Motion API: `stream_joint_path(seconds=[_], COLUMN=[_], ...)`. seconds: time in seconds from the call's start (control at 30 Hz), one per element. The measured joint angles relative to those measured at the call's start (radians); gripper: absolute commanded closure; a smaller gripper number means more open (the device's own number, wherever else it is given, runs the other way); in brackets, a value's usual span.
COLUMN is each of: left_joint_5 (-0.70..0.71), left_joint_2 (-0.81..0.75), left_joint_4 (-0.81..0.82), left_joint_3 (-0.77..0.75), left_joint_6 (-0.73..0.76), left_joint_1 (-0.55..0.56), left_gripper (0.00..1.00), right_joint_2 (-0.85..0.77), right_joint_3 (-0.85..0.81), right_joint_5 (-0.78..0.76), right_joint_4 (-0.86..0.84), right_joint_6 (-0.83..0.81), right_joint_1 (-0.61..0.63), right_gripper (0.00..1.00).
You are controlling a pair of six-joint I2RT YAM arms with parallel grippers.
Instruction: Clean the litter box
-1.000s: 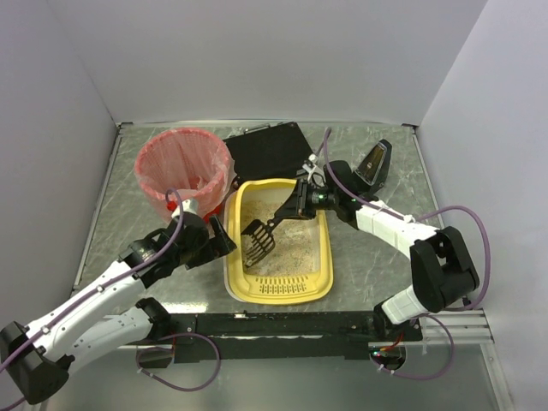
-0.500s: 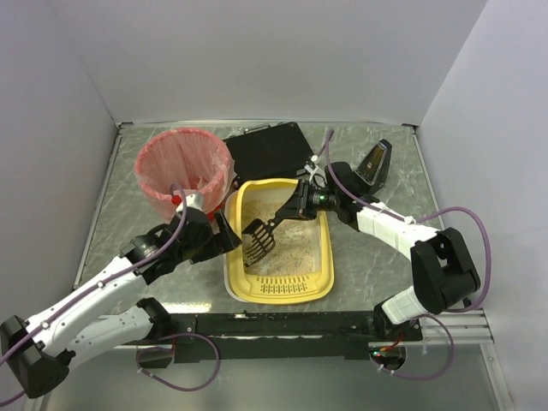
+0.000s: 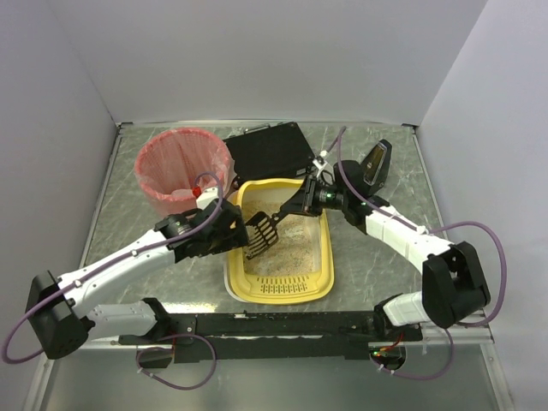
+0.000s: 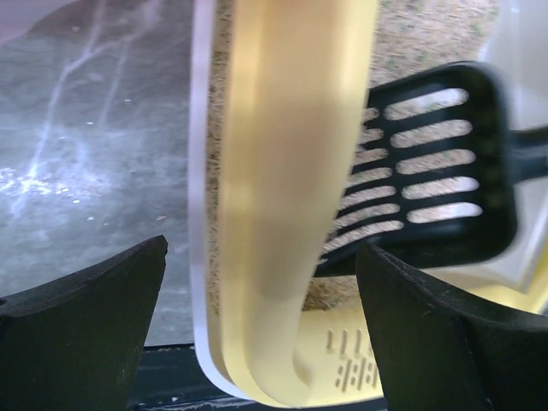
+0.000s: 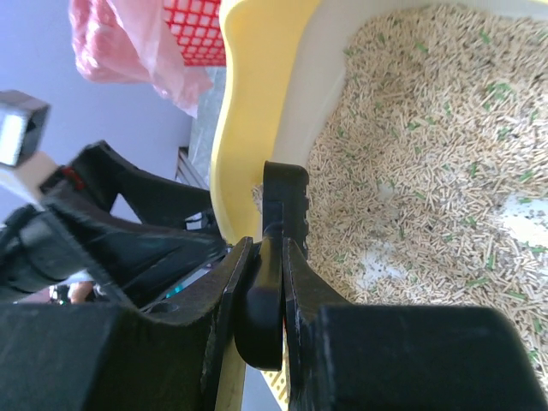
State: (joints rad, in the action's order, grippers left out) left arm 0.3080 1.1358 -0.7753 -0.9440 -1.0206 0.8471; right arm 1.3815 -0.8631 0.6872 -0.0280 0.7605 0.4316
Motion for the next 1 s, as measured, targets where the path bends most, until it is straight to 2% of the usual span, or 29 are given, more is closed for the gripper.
stream_joint_path(seconds=[0.53,1.0], left_joint_5=[0.079,0.069], left_joint_2=[0.027,-0.041], left_joint_4=[-0.068,-0.069], left_joint_3=[0.000,0.034], left_joint_6=[-0.055,-0.032], left_joint_1=[0.011,0.012], left_gripper=[0.03,0.03], right_joint_2=[-0.246,-0.352], right_joint_3=[0.052,0.150], right_joint_5=[-0.074,-0.027], right_joint_4=[0.118,0.101], right_joint_6=[-0.022,0.036], right_joint_1=[-0.128,-0.190], right_gripper=[1.00,1.00])
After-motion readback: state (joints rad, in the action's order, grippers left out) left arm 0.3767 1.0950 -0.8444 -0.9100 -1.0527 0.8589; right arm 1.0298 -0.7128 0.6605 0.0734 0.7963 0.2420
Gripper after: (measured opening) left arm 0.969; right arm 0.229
